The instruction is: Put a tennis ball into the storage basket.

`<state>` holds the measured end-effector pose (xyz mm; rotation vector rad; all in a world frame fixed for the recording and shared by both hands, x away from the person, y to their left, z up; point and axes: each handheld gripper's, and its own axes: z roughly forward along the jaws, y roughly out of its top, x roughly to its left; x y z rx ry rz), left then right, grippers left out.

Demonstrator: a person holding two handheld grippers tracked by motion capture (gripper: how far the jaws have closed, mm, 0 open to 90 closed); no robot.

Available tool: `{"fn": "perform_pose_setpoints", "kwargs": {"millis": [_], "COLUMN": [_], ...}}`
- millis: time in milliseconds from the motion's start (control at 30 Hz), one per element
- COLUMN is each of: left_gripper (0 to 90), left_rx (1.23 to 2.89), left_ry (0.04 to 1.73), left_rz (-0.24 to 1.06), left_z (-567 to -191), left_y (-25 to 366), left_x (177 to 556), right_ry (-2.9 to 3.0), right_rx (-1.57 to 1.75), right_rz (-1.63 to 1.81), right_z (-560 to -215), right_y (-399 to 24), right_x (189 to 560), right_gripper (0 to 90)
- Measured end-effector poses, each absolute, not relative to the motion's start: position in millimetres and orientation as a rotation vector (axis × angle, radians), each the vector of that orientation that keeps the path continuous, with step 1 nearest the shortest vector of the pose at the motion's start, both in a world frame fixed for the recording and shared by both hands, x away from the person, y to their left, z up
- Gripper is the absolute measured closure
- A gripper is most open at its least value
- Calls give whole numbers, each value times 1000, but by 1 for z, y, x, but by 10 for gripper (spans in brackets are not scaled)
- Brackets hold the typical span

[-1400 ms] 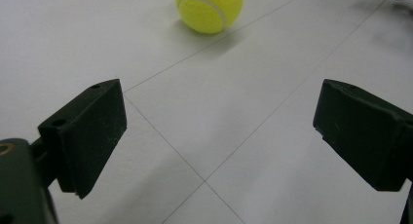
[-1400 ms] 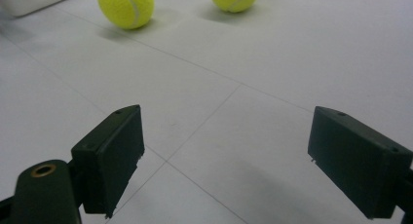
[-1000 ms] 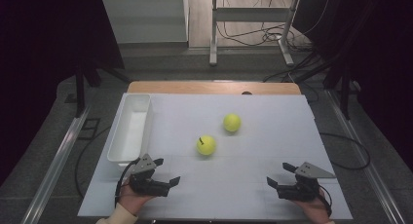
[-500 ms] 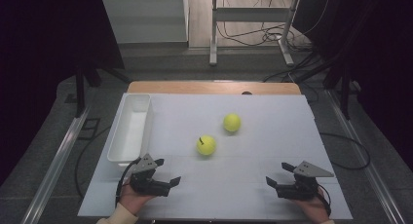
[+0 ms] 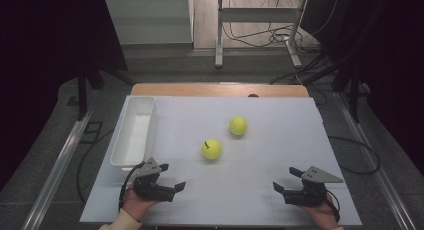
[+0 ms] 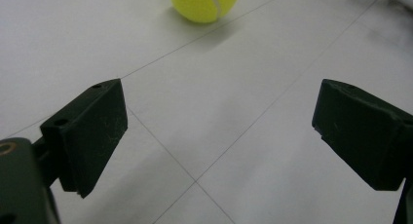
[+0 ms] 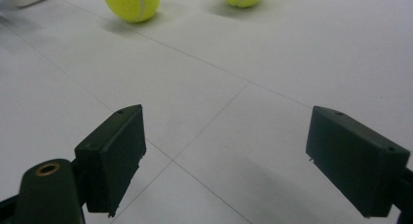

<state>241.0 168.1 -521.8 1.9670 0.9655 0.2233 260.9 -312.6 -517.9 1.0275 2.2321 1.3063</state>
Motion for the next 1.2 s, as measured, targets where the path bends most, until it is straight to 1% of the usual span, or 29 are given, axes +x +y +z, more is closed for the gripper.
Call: {"fn": "perform_pose_setpoints", "kwargs": {"millis": [833, 1200], "left_gripper": [69, 70], "left_rx": [1991, 1975], "left_ry": [938, 941], "left_rz": [218, 221], "left_z": [-503, -494], "left_y": [144, 140], "left_x": [252, 258], "right_ry": [2236, 2242], "right_rx": [1014, 1010], "right_rz": [1296, 1289], "right_z": [-516, -516], "right_y": [-310, -310], "right_x": [261, 261], "right_gripper": [155, 156]}}
